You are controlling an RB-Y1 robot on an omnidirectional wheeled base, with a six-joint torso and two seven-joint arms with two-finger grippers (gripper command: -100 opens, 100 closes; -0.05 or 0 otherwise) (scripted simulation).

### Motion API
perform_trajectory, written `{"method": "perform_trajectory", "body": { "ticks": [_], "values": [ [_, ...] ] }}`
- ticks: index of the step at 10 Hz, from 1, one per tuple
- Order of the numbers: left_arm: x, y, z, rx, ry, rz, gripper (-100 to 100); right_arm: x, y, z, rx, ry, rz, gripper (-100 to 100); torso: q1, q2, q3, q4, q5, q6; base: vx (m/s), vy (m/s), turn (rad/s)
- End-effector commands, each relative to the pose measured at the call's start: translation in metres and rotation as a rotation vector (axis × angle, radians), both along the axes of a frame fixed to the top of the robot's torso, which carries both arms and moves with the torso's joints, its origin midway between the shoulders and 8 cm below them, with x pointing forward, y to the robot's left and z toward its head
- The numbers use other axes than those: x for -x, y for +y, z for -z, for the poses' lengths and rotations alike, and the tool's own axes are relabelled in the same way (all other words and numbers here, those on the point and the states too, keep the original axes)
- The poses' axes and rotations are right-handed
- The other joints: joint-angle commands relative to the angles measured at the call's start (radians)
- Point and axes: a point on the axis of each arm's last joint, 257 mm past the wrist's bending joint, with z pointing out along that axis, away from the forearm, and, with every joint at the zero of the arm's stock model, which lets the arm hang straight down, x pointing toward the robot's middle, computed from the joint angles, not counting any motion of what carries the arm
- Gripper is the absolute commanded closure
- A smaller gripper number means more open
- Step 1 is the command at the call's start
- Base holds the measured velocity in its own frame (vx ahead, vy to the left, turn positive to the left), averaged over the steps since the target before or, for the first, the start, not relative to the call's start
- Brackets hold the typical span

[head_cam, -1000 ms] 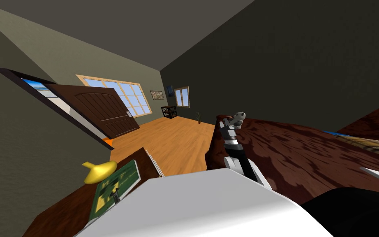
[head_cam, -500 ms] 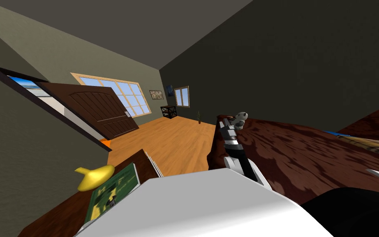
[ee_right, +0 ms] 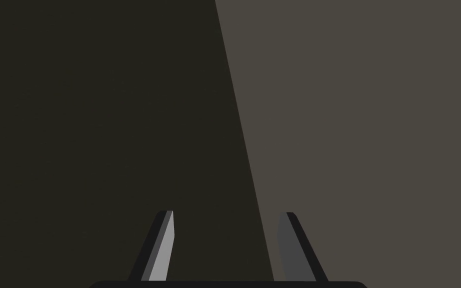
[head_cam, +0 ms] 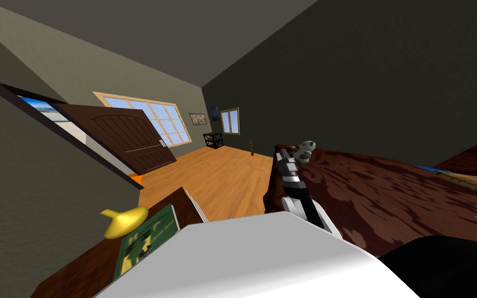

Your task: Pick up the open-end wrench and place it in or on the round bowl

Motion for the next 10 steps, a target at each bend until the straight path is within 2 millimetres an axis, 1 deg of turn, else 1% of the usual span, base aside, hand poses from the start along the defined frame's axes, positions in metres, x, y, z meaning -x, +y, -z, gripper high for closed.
{"method": "perform_trajectory", "body": {
  "ticks": [1, 2, 6, 7, 8, 9, 10],
  "values": [
    [0.000, 0.000, 0.000, 0.000, 0.000, 0.000, -100, 0.000, 0.000, 0.000, 0.000, 0.000, 0.000, 0, 0.000, 0.000, 0.000, 0.000, 0.000, 0.000, -0.005, -0.002, -0.015],
    [0.000, 0.000, 0.000, -0.002, 0.000, 0.001, 100, 0.000, 0.000, 0.000, 0.000, 0.000, 0.000, 0, -0.003, 0.001, 0.001, 0.000, -0.001, 0.000, 0.000, 0.000, 0.000],
    [0.000, 0.000, 0.000, -0.002, -0.001, -0.001, 100, 0.000, 0.000, 0.000, 0.000, 0.000, 0.000, 0, -0.004, 0.000, 0.000, 0.000, -0.001, 0.000, 0.000, 0.000, 0.000],
    [0.000, 0.000, 0.000, -0.002, -0.001, -0.001, 0, 0.000, 0.000, 0.000, 0.000, 0.000, 0.000, 0, -0.004, 0.000, 0.000, 0.000, -0.001, 0.001, 0.000, 0.000, 0.000],
    [0.005, 0.015, -0.009, -0.001, 0.001, -0.006, 100, 0.000, 0.000, 0.000, 0.000, 0.000, 0.000, 0, -0.004, 0.000, 0.000, 0.000, -0.001, 0.001, -0.012, -0.058, -0.027],
    [0.005, 0.015, -0.009, -0.001, 0.001, -0.006, 100, 0.000, 0.000, 0.000, 0.000, 0.000, 0.000, 0, -0.007, 0.001, 0.000, 0.000, -0.002, 0.000, -0.009, -0.067, 0.006],
    [0.009, 0.023, -0.015, -0.001, 0.002, -0.010, 100, 0.000, 0.000, 0.000, 0.000, 0.000, 0.000, 0, -0.008, 0.001, 0.001, 0.000, -0.002, 0.000, -0.006, -0.079, -0.020]
  ]
}}
